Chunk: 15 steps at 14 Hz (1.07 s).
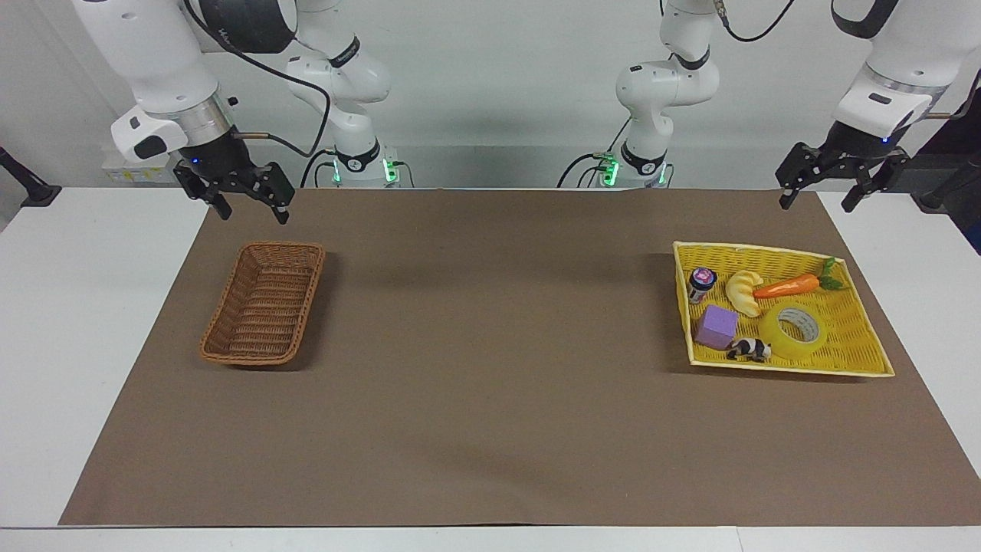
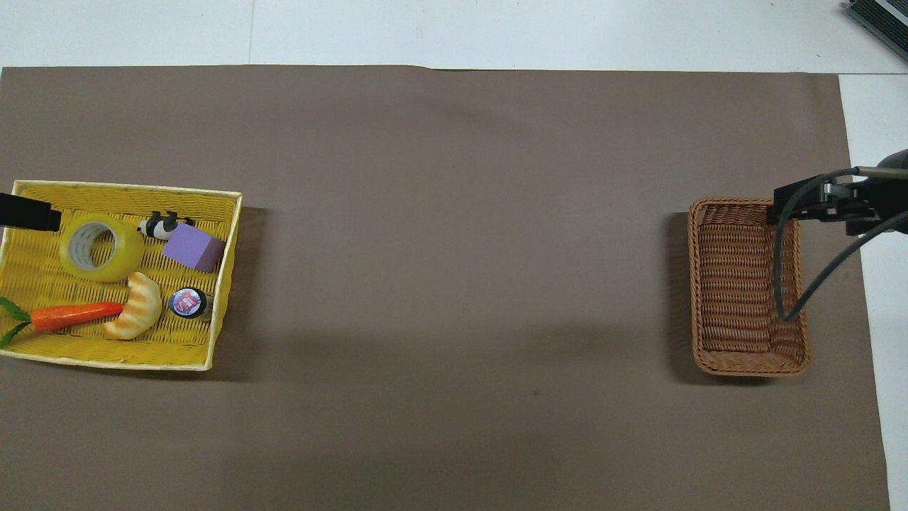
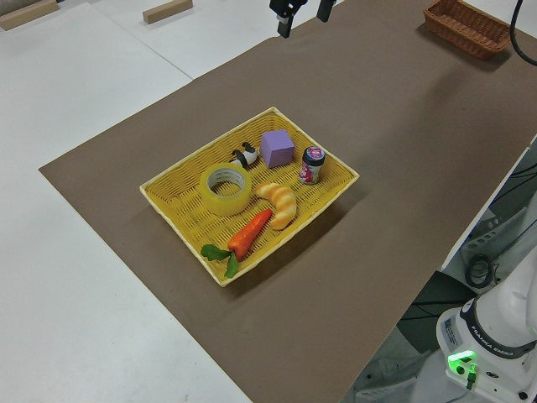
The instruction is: Move tape to another basket
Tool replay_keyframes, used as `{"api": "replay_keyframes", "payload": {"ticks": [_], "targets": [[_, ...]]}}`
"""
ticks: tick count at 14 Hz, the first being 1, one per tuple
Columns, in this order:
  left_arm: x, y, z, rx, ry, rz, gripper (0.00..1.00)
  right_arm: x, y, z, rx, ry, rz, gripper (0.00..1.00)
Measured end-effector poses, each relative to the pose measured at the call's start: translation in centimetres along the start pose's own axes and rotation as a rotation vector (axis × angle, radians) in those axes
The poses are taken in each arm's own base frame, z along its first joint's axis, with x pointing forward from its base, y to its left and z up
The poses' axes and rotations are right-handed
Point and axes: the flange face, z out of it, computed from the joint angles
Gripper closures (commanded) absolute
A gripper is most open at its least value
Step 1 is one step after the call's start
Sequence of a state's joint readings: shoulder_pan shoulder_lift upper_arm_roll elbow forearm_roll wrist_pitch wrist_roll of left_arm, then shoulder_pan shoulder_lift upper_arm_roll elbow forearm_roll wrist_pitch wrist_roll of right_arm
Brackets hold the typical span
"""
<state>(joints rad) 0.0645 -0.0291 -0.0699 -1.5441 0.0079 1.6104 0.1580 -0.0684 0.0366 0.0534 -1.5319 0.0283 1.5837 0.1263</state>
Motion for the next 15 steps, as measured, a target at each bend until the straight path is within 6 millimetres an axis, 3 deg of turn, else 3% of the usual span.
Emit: {"api": "replay_keyframes", "payload": {"ticks": [15], "targets": [[-0.29, -0.54, 0.06, -0.001, -0.014, -0.010, 0.00, 0.00, 0.01, 0.00, 0.000, 0.000, 0.000, 0.00]]}}
